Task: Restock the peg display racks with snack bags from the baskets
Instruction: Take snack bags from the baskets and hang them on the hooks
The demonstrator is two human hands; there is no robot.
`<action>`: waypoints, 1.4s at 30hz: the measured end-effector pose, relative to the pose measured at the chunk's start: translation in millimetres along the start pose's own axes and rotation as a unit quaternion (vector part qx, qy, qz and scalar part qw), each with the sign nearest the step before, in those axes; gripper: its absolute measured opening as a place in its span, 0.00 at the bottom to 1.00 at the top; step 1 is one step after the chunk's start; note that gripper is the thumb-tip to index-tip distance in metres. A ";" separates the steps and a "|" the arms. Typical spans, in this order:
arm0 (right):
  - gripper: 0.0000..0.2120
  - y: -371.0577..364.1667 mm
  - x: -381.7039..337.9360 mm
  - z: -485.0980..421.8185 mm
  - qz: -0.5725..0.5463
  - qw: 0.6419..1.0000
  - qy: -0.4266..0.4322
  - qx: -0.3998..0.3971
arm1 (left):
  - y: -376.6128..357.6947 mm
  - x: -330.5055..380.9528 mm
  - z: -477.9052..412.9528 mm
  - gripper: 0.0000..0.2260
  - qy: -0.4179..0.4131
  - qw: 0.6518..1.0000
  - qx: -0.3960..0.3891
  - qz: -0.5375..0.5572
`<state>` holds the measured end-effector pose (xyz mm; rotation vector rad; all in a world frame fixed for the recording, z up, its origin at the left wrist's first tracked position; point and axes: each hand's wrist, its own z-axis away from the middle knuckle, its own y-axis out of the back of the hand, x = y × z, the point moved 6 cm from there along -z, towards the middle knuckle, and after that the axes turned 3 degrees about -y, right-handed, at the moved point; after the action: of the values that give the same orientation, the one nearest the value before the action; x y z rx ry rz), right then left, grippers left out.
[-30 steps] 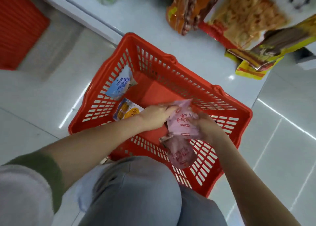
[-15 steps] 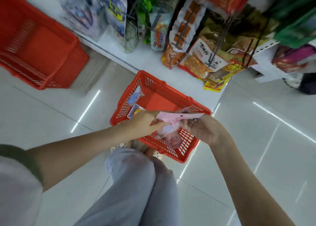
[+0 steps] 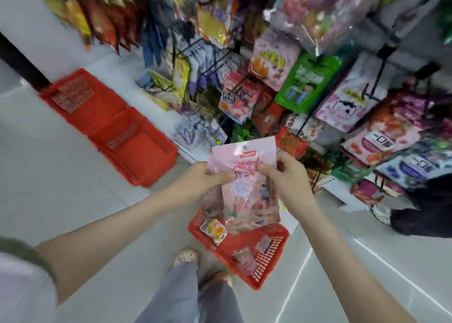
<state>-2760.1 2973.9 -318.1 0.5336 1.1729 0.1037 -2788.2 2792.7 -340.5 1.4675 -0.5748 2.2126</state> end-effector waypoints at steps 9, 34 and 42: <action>0.05 -36.7 -114.3 -0.9 -0.164 0.983 0.048 -0.071 | 87.6 81.1 45.3 0.10 -0.097 0.983 0.137 0.078; 0.07 4.8 -487.7 -49.5 -0.131 0.856 0.390 0.314 | 361.9 461.7 3.4 0.10 -0.443 0.888 0.122 0.003; 0.15 37.5 -538.4 -99.7 -0.036 0.814 0.448 0.368 | 323.7 513.3 -51.6 0.06 -0.414 0.909 0.044 0.012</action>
<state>-3056.5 2853.1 127.8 1.1981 2.1835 -0.2079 -3187.9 2614.2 83.0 2.4514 -0.7406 1.5525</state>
